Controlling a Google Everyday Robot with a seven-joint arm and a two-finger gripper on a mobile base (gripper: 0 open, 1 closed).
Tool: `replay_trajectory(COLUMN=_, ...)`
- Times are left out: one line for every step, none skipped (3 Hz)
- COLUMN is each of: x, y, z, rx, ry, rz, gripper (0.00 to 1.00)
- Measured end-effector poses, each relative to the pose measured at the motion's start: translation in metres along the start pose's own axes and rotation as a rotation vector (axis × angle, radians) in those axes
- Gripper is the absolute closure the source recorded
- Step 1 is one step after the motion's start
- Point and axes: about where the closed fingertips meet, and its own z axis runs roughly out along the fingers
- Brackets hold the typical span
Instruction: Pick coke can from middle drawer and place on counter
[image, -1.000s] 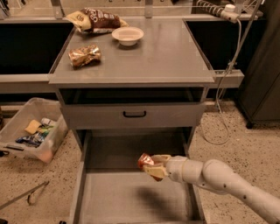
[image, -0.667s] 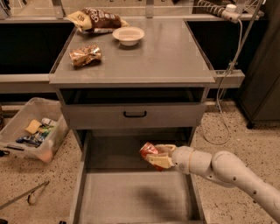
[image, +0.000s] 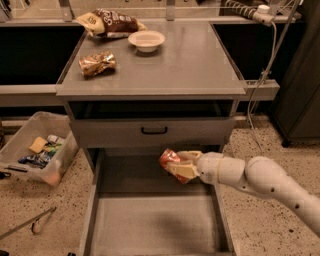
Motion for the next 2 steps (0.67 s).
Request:
replay_trajectory(x=-0.119, y=0.010, z=-0.029, rx=-0.005, ry=-0.049, rz=-0.094, gripper=1.00)
replay_trajectory(x=-0.213, y=0.019, z=-0.046, rx=-0.067, ry=-0.078, rz=-0.119, gripper=1.00)
